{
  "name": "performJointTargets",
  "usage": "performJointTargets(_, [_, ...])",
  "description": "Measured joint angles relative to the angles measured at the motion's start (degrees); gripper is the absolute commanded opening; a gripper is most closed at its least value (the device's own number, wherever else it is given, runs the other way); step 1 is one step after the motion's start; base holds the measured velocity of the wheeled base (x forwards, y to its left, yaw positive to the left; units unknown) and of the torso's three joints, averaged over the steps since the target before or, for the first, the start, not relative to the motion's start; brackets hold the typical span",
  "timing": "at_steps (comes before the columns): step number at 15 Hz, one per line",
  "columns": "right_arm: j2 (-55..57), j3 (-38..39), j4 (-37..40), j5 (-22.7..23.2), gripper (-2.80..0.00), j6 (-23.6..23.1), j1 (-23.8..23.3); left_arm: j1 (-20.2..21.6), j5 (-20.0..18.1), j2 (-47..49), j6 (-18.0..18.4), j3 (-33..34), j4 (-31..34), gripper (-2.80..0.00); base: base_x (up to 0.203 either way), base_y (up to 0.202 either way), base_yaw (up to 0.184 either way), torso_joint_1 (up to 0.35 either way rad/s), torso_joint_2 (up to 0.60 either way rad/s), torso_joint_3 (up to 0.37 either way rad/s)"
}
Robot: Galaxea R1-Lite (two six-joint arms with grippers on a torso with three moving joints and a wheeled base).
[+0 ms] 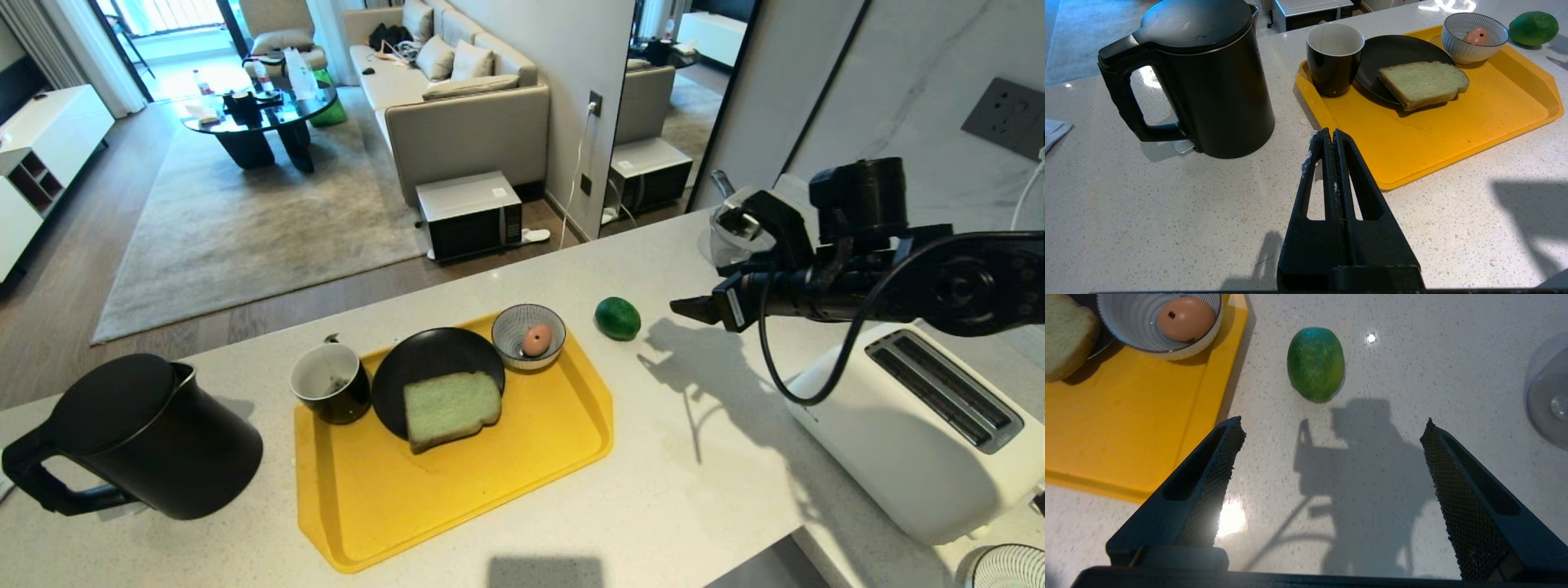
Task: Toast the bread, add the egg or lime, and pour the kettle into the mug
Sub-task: Put the fruit on a plate
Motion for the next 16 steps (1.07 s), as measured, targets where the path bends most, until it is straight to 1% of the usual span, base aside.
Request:
performJointTargets(3, [7.52,-7.40,-0.35,0.34,0.00,-0.09,-0.26,-0.02,-0.02,0.00,0.00,0.00,-0.02,-2.80,0.000,0.000,0.000,0.000,0.00,0.000])
performJointTargets(5, [10.99,-10.67,-0.52,0.42,0.00,-2.01,-0.28,0.00,0.00,0.00,0.02,0.00,-0.02,-2.80,0.000,0.000,0.000,0.000,0.00,0.000])
performJointTargets(10, [16.99,-14.33,-5.64,0.12,0.00,-6.94,-0.24,0.00,0.01,0.00,0.00,0.00,-0.02,-2.80,0.000,0.000,0.000,0.000,0.00,0.000])
performJointTargets(16, [23.03,-20.08,-5.41,-0.08,0.00,-6.77,0.72,-0.02,0.00,0.00,0.01,0.00,-0.02,-2.80,0.000,0.000,0.000,0.000,0.00,0.000])
